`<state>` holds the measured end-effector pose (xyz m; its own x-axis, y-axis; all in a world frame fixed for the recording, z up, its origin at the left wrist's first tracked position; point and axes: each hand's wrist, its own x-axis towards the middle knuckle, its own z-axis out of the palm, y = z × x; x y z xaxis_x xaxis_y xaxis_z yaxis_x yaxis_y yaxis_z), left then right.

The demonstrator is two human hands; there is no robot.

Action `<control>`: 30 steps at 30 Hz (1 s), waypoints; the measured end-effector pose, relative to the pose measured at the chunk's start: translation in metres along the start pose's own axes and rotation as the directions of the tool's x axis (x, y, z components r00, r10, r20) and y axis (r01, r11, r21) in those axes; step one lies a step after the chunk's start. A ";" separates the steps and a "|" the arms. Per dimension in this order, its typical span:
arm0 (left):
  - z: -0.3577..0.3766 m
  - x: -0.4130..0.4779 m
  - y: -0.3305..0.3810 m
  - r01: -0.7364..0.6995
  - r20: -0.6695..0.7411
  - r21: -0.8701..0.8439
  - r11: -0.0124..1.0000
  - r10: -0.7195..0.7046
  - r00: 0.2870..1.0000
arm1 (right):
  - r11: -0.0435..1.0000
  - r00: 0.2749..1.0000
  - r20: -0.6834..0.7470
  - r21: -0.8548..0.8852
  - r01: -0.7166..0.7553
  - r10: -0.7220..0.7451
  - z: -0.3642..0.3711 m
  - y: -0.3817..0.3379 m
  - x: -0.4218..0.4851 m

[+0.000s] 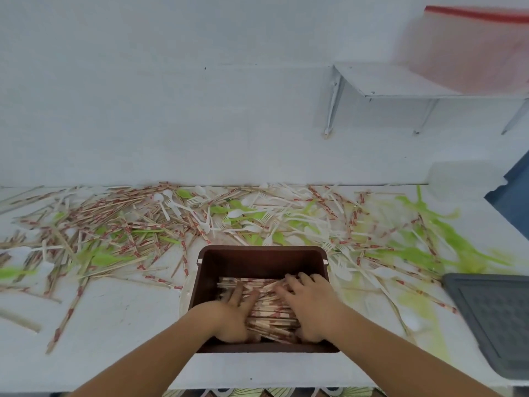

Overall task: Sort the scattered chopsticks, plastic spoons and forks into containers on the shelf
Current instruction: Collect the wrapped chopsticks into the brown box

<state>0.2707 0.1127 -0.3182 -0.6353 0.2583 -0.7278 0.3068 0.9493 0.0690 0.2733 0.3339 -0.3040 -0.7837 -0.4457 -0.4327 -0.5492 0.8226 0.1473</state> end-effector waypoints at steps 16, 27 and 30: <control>-0.111 -0.020 0.048 -0.335 -0.495 -0.197 0.921 0.201 0.845 | 0.347 0.531 -0.258 0.935 -0.072 0.807 0.039 0.130 -0.058; -0.207 0.166 0.205 -0.400 -0.346 0.086 0.912 0.404 0.847 | 0.707 0.769 0.100 0.333 -0.624 0.632 0.127 0.223 -0.056; -0.206 0.210 0.231 -0.312 -0.257 0.252 0.916 0.374 0.891 | 0.748 0.787 0.082 0.262 -0.609 0.612 0.125 0.236 -0.048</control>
<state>0.0623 0.4233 -0.3149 -0.6332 0.6314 -0.4477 0.6581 0.7436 0.1180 0.2174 0.5940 -0.3601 -0.9288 0.1815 -0.3229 0.1427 0.9798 0.1404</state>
